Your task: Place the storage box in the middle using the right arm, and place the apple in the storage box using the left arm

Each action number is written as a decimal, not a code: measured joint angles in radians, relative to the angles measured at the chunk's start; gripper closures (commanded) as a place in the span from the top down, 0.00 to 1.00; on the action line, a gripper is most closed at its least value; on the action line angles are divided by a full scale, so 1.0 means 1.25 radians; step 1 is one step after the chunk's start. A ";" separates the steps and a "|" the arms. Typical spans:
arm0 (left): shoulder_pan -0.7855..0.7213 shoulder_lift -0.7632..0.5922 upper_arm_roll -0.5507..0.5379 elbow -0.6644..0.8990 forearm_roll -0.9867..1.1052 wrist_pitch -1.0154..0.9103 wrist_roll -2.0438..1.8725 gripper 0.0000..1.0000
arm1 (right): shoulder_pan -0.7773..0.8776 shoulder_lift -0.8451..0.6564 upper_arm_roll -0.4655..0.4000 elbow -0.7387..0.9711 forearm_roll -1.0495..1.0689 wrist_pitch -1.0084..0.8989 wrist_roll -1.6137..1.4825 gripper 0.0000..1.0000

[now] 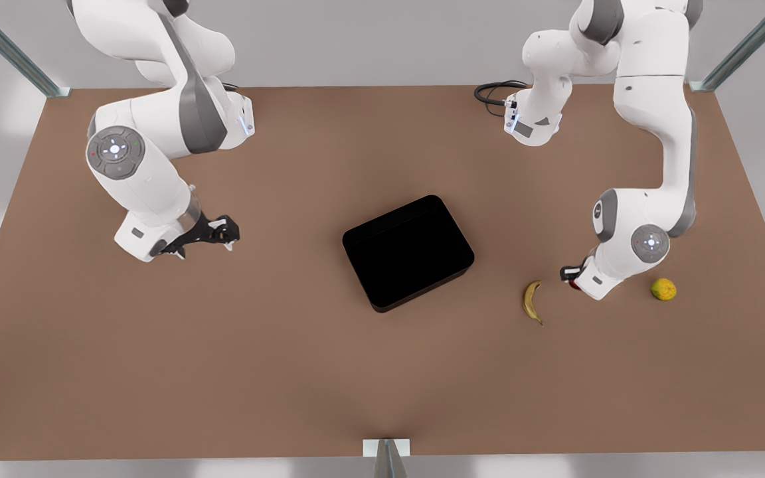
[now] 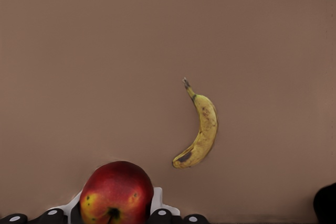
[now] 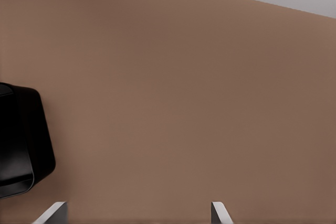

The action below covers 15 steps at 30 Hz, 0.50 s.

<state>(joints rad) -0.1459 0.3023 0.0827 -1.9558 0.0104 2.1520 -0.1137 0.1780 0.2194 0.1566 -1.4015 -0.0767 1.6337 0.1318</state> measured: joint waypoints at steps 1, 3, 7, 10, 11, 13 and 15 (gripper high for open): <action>-0.029 -0.008 0.000 0.000 -0.009 -0.004 -0.021 0.65 | 0.000 -0.001 0.000 0.001 0.000 0.000 0.000 1.00; -0.102 -0.019 0.001 0.001 -0.034 -0.020 -0.083 0.65 | 0.000 -0.001 0.000 0.001 0.000 0.000 0.000 1.00; -0.229 -0.021 0.000 0.021 -0.071 -0.047 -0.208 0.65 | 0.000 -0.001 0.000 0.001 0.000 0.000 0.000 1.00; -0.330 -0.003 0.002 0.059 -0.096 -0.036 -0.306 0.65 | 0.000 -0.001 0.001 0.001 0.000 0.000 0.001 1.00; -0.357 0.011 0.005 0.074 -0.103 -0.029 -0.335 0.65 | 0.000 -0.001 0.001 0.001 0.000 0.000 0.001 1.00; -0.404 0.040 0.008 0.104 -0.119 -0.015 -0.384 0.65 | 0.000 0.000 0.000 0.000 0.000 0.000 0.001 1.00; -0.451 0.065 0.010 0.152 -0.138 -0.015 -0.439 0.65 | 0.000 0.000 0.000 0.001 0.000 0.000 0.001 1.00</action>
<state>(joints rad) -0.7094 0.3841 0.0950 -1.7662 -0.1623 2.1335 -0.6626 0.1780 0.2194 0.1564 -1.4006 -0.0767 1.6337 0.1333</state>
